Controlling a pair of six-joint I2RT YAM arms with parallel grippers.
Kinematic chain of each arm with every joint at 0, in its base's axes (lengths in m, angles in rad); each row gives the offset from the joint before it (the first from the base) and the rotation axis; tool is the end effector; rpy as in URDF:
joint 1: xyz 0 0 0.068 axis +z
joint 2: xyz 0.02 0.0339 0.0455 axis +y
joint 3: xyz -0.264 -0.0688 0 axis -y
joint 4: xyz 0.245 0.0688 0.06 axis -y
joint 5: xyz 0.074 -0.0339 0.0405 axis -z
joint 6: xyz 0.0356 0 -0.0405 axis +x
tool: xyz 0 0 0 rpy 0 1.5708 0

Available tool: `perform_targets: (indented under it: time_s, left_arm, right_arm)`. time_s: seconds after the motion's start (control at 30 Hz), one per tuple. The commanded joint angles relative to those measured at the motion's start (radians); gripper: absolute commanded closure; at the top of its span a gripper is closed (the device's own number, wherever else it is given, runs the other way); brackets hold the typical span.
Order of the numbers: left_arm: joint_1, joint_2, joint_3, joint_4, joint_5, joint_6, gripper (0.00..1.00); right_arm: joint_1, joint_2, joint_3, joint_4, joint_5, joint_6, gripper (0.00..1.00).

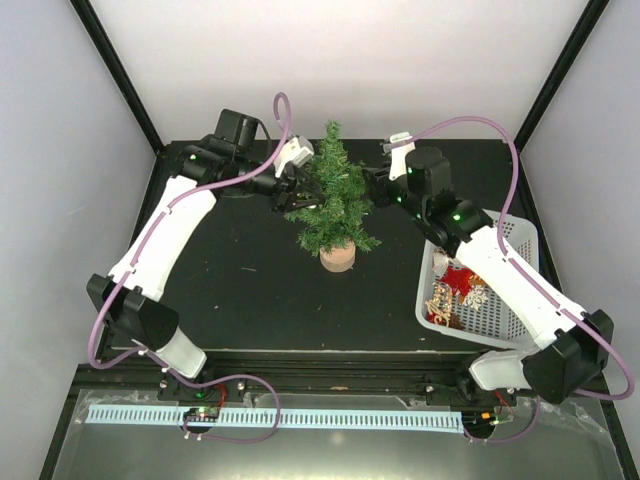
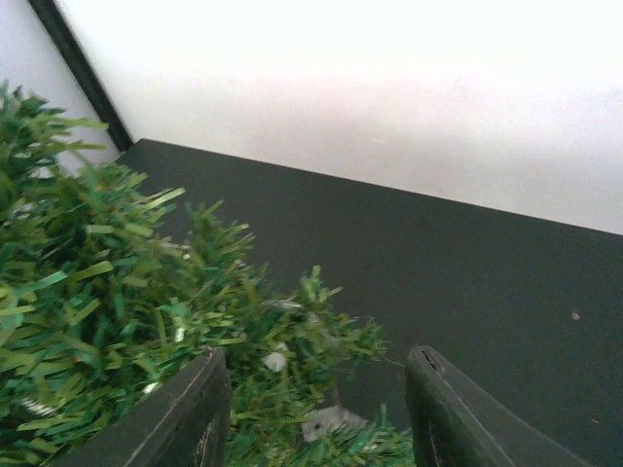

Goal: Decorate the small christmas tree

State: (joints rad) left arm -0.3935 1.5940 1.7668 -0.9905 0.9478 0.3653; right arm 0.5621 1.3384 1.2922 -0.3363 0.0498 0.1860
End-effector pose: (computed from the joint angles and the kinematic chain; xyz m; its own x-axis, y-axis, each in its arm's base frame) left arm 0.2863 -0.1502 0.4095 -0.3662 0.3777 -0.8504 0.9288 0.2045 -0.3091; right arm 0.2618 0.1628 0.3781 -0.4016 -0.0347 -0.9152 -0.4263 0.8915 0.1533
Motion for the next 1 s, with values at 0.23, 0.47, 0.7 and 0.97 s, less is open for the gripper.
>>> perform_targets:
  time_s: [0.23,0.47,0.7,0.97]
  left_arm:
    - [0.016,-0.245,-0.004,0.068,-0.276,-0.020,0.21]
    - [0.054,-0.349,-0.117,0.032,-0.387,0.001,0.19]
    - [0.104,-0.430,-0.182,-0.090,-0.431,0.011,0.13]
    - [0.152,-0.541,-0.355,-0.063,-0.336,-0.032,0.07]
  right_arm:
    - [0.002,0.011,0.093,-0.244,0.173,0.052,0.55]
    - [0.003,-0.094,-0.038,-0.257,0.186,0.065,0.56]
    - [-0.001,-0.127,-0.035,-0.511,0.424,0.206,0.52]
    - [-0.204,-0.266,-0.287,-0.496,0.114,0.359,0.52]
